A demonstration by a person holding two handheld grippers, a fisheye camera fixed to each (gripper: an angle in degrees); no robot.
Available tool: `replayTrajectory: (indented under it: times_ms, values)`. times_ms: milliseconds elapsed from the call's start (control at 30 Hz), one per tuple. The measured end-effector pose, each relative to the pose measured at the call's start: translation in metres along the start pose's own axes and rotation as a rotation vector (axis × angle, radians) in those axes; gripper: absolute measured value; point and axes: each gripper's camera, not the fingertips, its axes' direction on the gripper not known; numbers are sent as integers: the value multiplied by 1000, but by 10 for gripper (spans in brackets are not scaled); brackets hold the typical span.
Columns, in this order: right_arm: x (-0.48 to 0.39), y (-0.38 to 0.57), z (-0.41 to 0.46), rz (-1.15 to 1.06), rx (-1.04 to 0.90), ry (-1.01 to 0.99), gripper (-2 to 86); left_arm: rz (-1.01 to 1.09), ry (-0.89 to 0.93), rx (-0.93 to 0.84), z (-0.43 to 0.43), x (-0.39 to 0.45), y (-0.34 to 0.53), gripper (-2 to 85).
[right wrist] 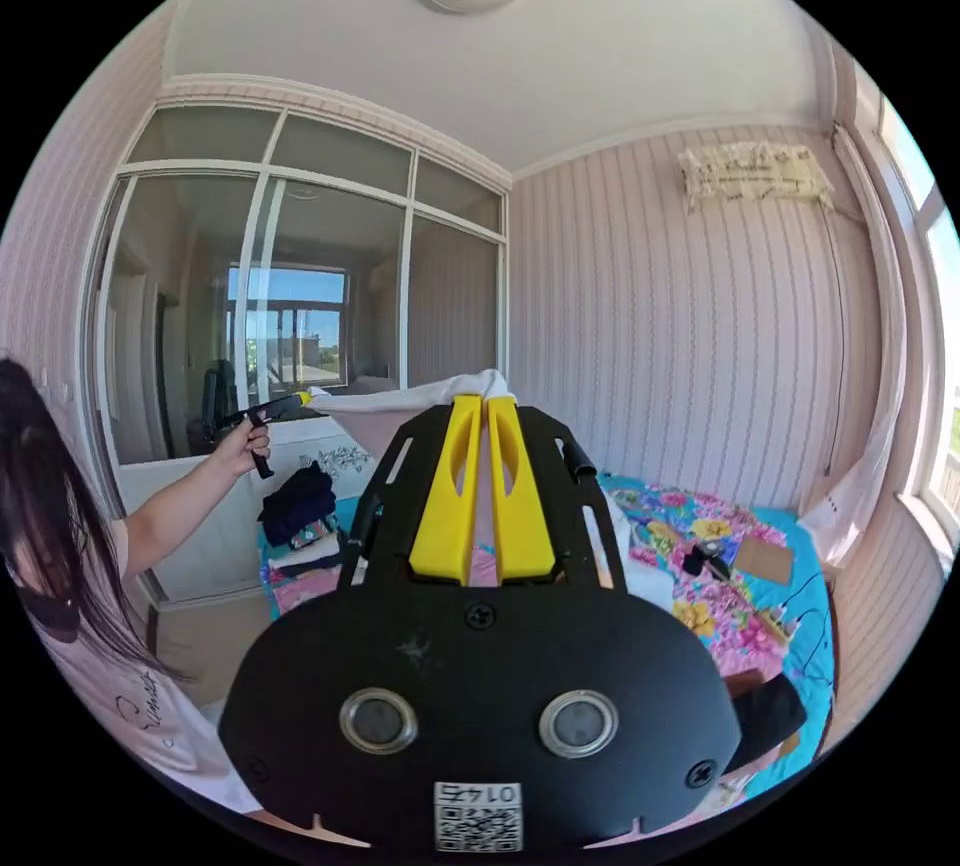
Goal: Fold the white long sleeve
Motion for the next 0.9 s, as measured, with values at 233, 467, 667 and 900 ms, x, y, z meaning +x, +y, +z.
replayTrajectory:
  times_ms: [233, 467, 667, 900]
  values:
    - [51, 282, 125, 457, -440, -25, 3, -114, -57, -535, 122, -70, 274, -9]
    - [47, 441, 158, 831, -674, -15, 4, -153, -123, -782, 152, -101, 400, -9]
    - [27, 460, 162, 838, -707, -3, 4, -220, -89, -785, 145, -128, 426, -10]
    - [-9, 476, 175, 865, -806, -74, 4, -136, -117, -869, 123, -133, 456, -9]
